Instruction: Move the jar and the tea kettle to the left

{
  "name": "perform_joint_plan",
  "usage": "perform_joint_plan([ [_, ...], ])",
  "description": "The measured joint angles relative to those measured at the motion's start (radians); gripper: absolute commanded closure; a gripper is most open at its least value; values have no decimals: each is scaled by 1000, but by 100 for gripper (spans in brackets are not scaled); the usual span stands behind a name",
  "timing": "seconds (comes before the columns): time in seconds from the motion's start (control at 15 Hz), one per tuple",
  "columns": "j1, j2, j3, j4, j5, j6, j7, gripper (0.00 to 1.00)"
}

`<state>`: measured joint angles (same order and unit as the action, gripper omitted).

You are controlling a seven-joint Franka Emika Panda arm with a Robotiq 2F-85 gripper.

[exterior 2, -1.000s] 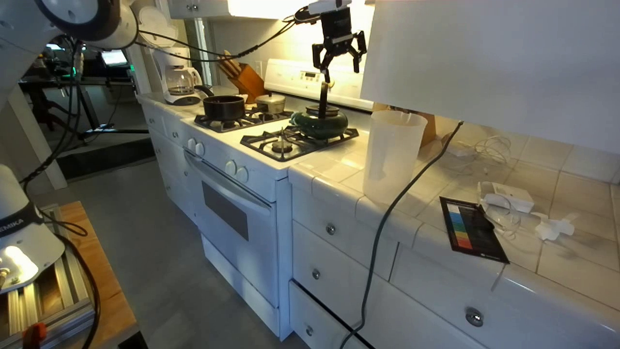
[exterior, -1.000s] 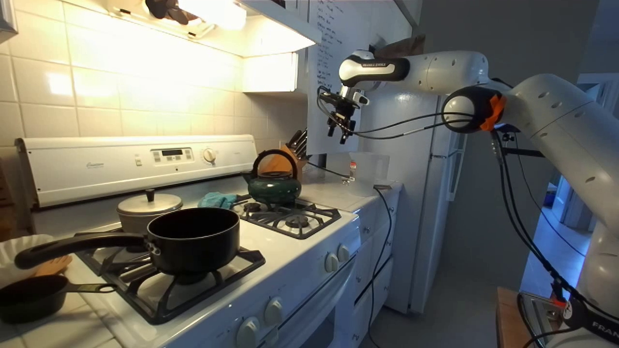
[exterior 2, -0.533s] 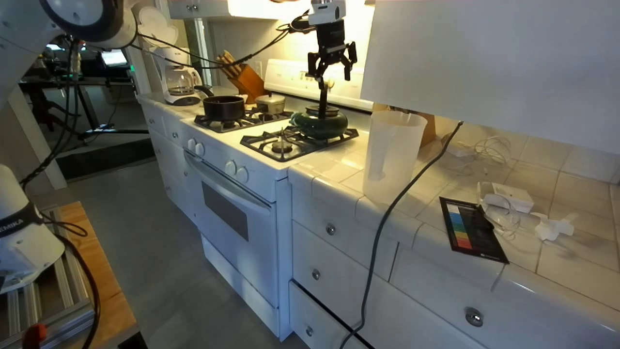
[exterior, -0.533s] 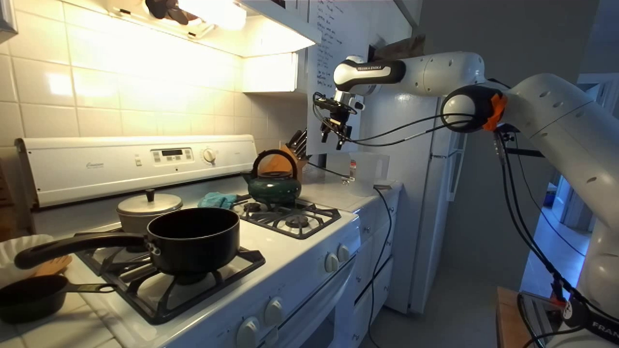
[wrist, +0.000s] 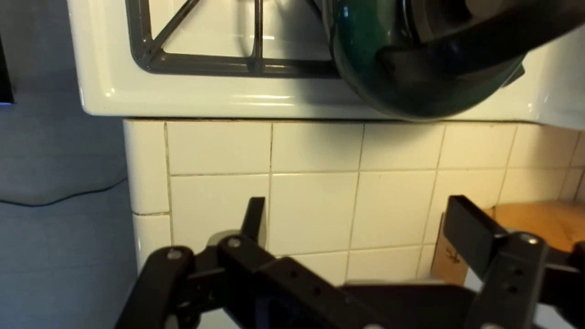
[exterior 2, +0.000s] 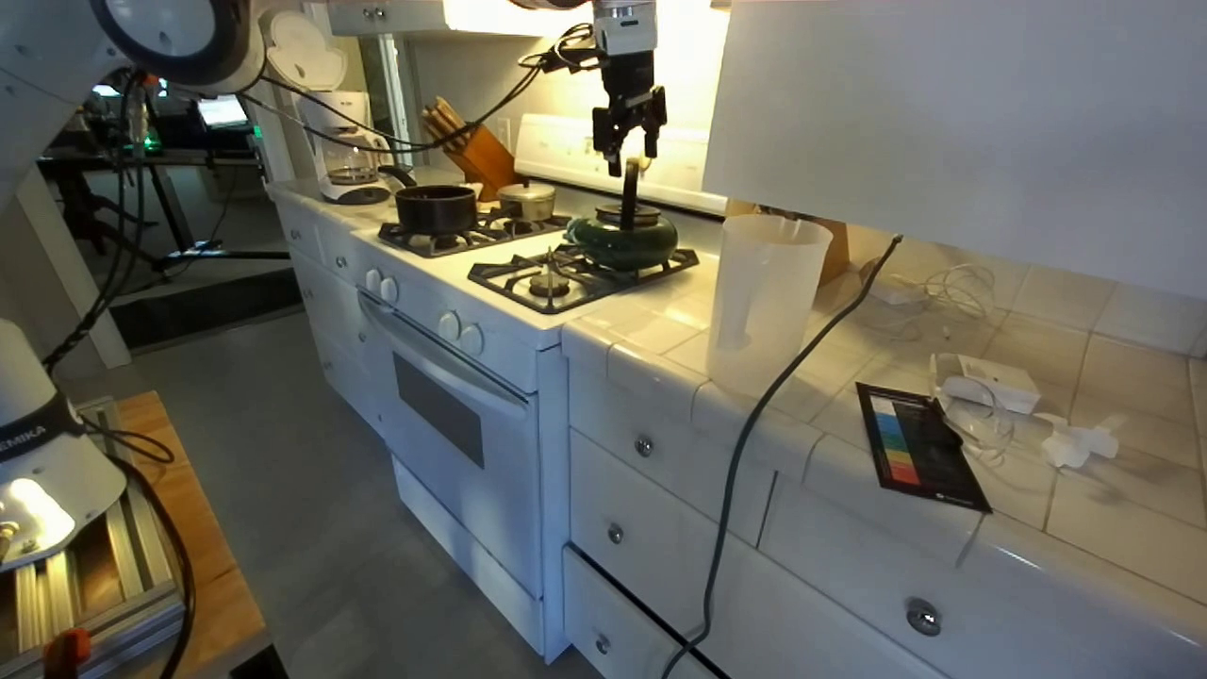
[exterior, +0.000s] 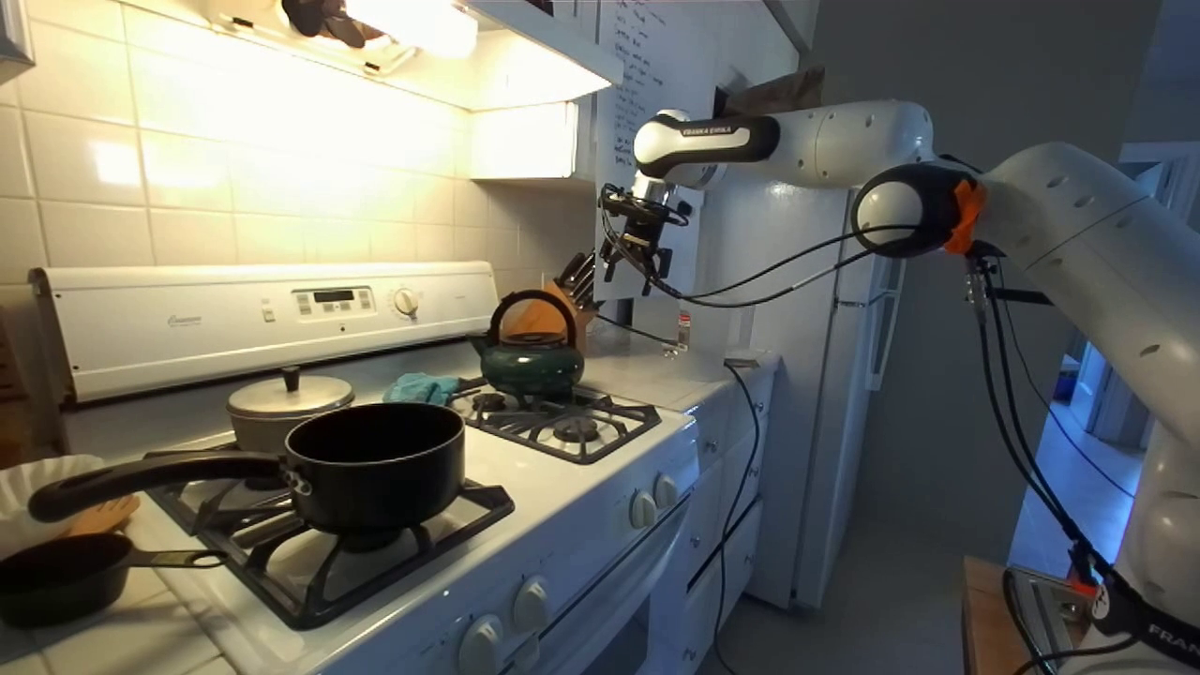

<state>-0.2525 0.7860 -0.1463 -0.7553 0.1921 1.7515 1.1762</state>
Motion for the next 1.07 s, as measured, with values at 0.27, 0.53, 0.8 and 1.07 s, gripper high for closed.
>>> perform_joint_plan([
  [0.27, 32, -2, 11, 1, -2, 0, -189, 0],
  [0.53, 37, -2, 32, 1, -2, 0, -400, 0],
  [0.8, 35, -2, 53, 1, -2, 0, -620, 0],
  [1.07, 30, -2, 73, 1, -2, 0, -845, 0],
])
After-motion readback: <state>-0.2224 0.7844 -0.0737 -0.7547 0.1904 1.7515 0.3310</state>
